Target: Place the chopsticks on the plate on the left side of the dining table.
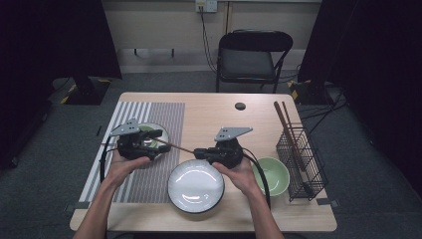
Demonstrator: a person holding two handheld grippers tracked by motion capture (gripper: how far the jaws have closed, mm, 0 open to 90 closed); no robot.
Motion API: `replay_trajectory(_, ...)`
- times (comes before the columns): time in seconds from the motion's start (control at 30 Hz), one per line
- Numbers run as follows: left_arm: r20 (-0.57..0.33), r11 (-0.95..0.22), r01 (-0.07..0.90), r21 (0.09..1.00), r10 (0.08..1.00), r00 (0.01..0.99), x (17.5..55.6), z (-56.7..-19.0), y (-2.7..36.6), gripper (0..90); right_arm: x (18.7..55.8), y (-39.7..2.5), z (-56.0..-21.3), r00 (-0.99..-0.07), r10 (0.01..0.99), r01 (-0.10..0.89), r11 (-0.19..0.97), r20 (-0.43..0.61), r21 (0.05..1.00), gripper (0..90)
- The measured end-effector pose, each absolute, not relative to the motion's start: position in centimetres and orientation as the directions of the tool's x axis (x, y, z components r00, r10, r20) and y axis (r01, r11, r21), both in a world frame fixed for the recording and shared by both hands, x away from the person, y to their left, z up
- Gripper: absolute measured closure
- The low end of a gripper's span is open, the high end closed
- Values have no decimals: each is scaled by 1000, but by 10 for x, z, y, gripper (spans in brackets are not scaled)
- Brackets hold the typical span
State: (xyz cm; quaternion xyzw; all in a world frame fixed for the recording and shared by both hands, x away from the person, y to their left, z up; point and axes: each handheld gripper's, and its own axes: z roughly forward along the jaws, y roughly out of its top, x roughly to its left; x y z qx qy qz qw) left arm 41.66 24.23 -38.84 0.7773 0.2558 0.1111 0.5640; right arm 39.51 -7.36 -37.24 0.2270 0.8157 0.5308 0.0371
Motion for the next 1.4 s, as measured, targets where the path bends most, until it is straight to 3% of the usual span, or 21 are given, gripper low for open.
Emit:
replay_trajectory(0.4, -75, -284, 255, 924, 519, 851, 418, -395, 241, 319, 400, -68, -352, -894, 411, 337, 356, 178, 871, 862)
replay_trajectory(0.77, -30, -334, 245, 910, 537, 843, 417, -397, 238, 485, 404, -66, -335, -898, 405, 336, 374, 174, 864, 861)
replay_trajectory(0.97, -94, -295, 286, 911, 528, 844, 420, -402, 241, 563, 410, -60, -320, -898, 407, 336, 383, 169, 860, 860)
replay_trajectory(1.1, -76, -322, 277, 906, 519, 851, 420, -402, 240, 635, 416, -56, -308, -900, 401, 329, 362, 173, 873, 863)
replay_trajectory(1.4, -140, -314, 292, 903, 428, 893, 421, -406, 233, 749, 429, -49, -286, -887, 420, 326, 275, 192, 905, 855)
